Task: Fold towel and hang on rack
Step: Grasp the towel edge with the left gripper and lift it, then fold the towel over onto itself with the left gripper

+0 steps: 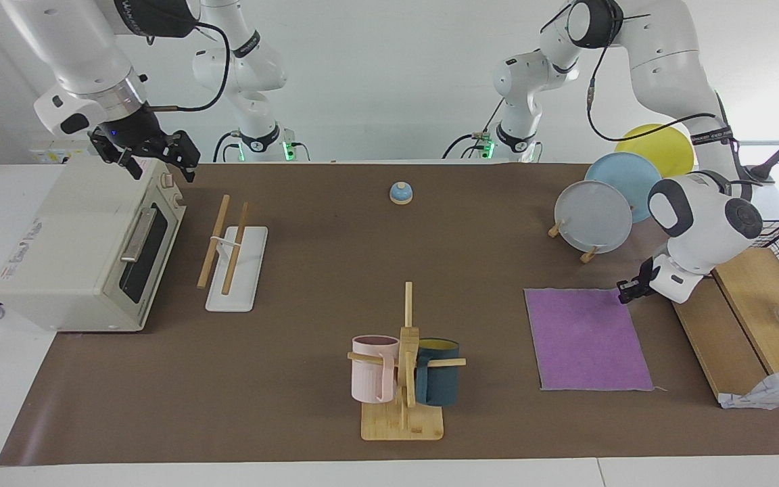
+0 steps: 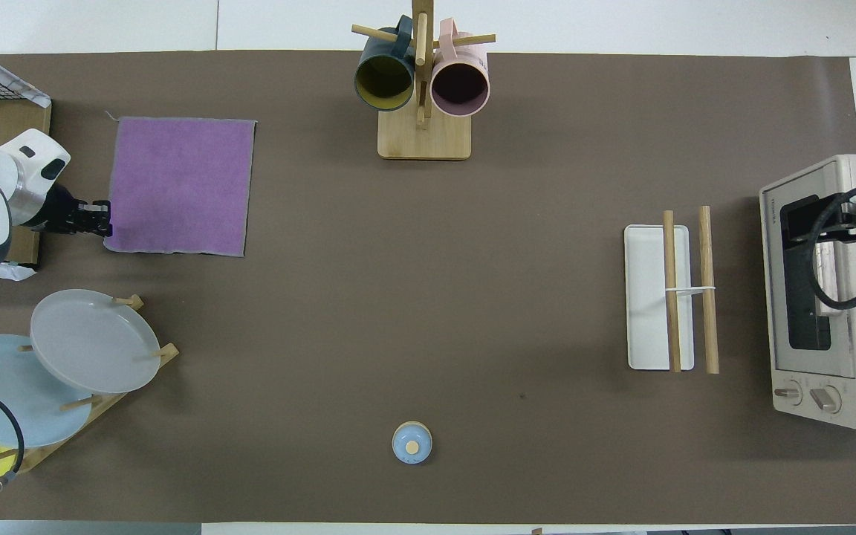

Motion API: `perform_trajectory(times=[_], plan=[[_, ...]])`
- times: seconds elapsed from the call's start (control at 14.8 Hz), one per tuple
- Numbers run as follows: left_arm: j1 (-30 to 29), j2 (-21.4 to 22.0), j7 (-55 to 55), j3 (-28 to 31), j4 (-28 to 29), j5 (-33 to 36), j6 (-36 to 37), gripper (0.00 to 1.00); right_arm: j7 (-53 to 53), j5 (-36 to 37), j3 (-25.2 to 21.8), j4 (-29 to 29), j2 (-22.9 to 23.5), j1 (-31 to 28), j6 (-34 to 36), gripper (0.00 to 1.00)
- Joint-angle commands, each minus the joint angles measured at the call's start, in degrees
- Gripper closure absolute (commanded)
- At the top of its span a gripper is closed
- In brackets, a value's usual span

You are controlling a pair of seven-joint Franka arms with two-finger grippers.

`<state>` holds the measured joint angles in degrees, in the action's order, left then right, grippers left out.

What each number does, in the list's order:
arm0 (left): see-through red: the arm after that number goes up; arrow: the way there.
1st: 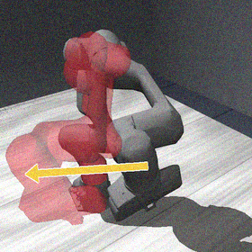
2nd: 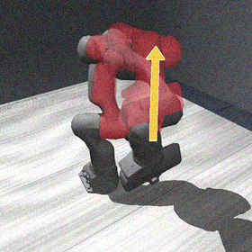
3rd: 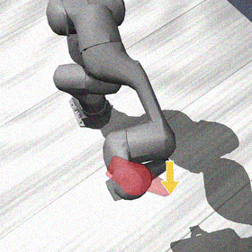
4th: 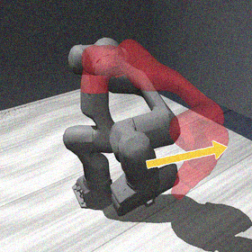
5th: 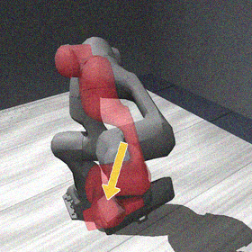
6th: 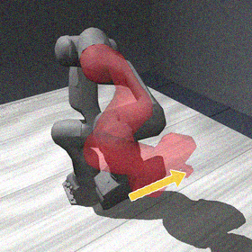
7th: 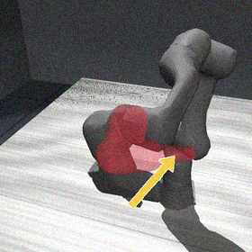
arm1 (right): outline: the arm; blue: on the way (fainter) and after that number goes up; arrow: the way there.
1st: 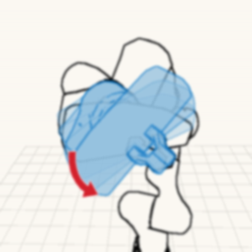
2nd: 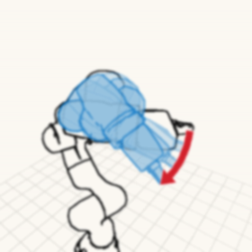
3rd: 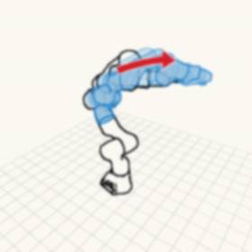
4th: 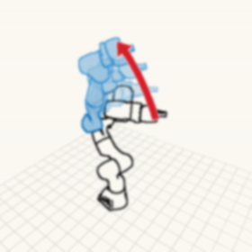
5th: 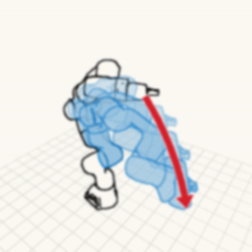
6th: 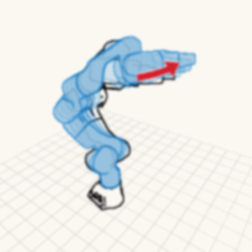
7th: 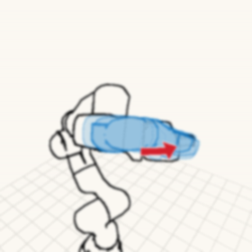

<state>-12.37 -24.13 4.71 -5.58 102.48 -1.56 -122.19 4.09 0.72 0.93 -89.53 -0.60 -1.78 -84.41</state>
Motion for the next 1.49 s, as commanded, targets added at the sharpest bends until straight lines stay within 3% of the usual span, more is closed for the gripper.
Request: perform_trajectory(times=[0.0,0.68,0.95,1.22,1.42], plan=[[0.3,2.0,2.6,0.0,0.8,-0.6,-1.2,1.00,-1.4,-1.1,0.1,-1.3,-1.2,-0.7,-0.2,0.00],[9.3,8.8,3.8,0.0,2.6,-0.1,-0.9,1.00,-1.4,-1.1,0.2,-1.3,-1.2,-0.7,-0.2,0.00],[15.1,11.6,1.1,0.1,6.9,1.1,-2.1,1.00,-1.4,-1.1,0.2,-1.3,-1.2,-0.7,-0.2,0.00],[19.0,15.2,-4.1,0.0,18.8,2.2,-15.2,1.00,-1.4,-1.1,0.1,-1.3,-1.2,-0.7,-0.2,0.00],[18.7,15.2,-3.7,0.0,19.4,2.5,-15.4,0.98,-1.4,-1.1,0.2,-1.3,-1.2,-0.7,-0.2,0.00]])
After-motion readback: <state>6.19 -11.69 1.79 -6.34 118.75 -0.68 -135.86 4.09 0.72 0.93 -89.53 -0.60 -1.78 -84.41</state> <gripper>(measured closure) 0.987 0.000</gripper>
